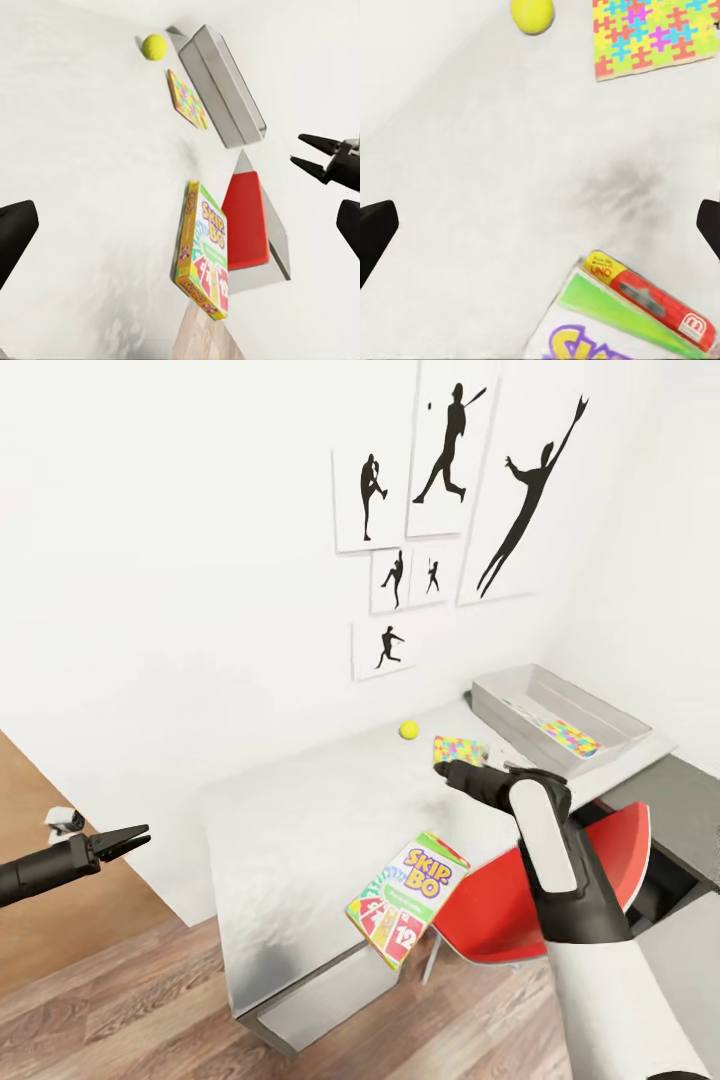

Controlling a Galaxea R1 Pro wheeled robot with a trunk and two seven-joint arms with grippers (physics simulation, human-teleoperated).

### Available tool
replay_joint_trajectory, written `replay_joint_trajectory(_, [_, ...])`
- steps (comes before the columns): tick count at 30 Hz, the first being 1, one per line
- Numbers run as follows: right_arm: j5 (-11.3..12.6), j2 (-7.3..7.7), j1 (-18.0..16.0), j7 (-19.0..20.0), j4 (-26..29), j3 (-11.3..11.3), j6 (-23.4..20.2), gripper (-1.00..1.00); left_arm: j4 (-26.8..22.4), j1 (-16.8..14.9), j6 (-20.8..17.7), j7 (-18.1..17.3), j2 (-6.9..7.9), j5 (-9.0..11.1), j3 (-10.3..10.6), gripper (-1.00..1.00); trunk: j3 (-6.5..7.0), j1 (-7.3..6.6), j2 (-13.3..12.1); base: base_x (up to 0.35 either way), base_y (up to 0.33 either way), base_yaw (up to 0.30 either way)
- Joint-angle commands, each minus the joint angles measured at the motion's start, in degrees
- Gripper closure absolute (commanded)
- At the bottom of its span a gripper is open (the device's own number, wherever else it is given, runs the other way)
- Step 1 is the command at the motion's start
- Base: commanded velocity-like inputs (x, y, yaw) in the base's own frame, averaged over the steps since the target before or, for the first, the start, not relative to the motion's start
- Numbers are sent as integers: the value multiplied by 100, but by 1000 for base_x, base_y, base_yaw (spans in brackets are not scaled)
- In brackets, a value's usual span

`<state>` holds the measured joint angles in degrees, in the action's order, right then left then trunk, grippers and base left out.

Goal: Put all the toys in the child's room - the three board games (two on the bed and one on the table), the two jigsaw puzzles on the table, and the tennis ball on the table - inside the toy box on the table in the child's room.

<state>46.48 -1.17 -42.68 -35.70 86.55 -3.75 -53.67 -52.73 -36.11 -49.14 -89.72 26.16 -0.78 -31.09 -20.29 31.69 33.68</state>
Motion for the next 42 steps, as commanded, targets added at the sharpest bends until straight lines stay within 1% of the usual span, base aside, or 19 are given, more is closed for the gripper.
replay_joint_trajectory(1, [269,10,168,-54,185,-2,-126,-100,-1,-2,-61,-28,2,-9,-2,-100,1,2,7,0,0,-138])
replay_joint_trajectory(3, [698,21,515,5,378,-2,-295,-100,-1,-3,-61,-28,4,-9,-2,-100,17,2,7,0,0,-138])
replay_joint_trajectory(4, [792,23,605,44,405,-2,-321,-100,-1,-2,-59,-28,6,-9,-2,-100,26,2,7,0,0,-136])
replay_joint_trajectory(5, [952,25,784,172,444,-2,-352,-100,-1,-2,-59,-28,11,-9,-2,-100,34,2,7,0,0,-131])
replay_joint_trajectory(7, [1128,32,1132,669,484,-2,-363,-100,-1,-2,-58,-28,24,-9,-2,-100,51,2,7,0,0,-123])
replay_joint_trajectory(8, [1150,35,1213,847,491,-2,-360,-100,-1,-1,-57,-28,27,-9,-4,-100,60,2,7,0,0,-113])
replay_joint_trajectory(10, [1196,66,1513,1775,509,28,-346,-100,-1,-1,-58,-28,34,-9,-7,-100,77,2,7,0,0,-109])
replay_joint_trajectory(11, [1203,89,1582,2054,511,55,-344,-100,-1,-1,-59,-28,35,-9,-8,-100,86,2,7,0,0,-104])
replay_joint_trajectory(14, [1217,331,1963,4038,518,251,-325,-100,-1,-1,-54,-28,43,-9,-10,-100,111,2,7,0,0,-94])
replay_joint_trajectory(15, [1212,372,2013,4371,521,274,-308,-100,-1,-1,-55,-28,44,-9,-10,-100,120,2,7,0,0,-88])
replay_joint_trajectory(16, [1196,442,2084,4988,524,307,-231,-100,-1,-1,-54,-28,45,-9,-11,-100,129,2,7,0,0,-86])
replay_joint_trajectory(17, [1186,472,2113,5259,525,319,-167,-100,-1,-1,-53,-28,45,-9,-11,-100,137,2,7,0,0,-85])
replay_joint_trajectory(18, [1166,523,2185,5699,525,336,4,-100,-1,-1,-53,-28,46,-9,-11,-100,146,2,7,0,0,-84])
replay_joint_trajectory(20, [1129,597,2371,6110,523,351,307,-100,-1,-1,-52,-28,47,-9,-11,-100,163,2,7,0,0,-83])
replay_joint_trajectory(23, [1092,711,2733,6417,522,359,661,-100,-1,-3,-52,-28,47,-9,-11,-100,190,2,7,0,0,-81])
replay_joint_trajectory(27, [1078,760,2914,6555,518,365,813,-100,-1,-2,-52,-28,50,-9,-12,-100,224,2,7,-11,0,-81])
replay_joint_trajectory(34, [1076,772,2979,6650,479,355,1297,-100,-1,-1,-52,-28,64,-9,-24,-100,287,2,7,-139,0,-29])
replay_joint_trajectory(37, [1079,779,2983,6766,422,363,1381,-100,-1,-1,-52,-28,70,-9,-27,-100,314,2,7,-57,0,-4])
replay_joint_trajectory(42, [1064,774,2982,6797,375,354,1430,-100,-1,6,-52,-28,73,-9,-33,-100,359,2,7,-15,0,-1])
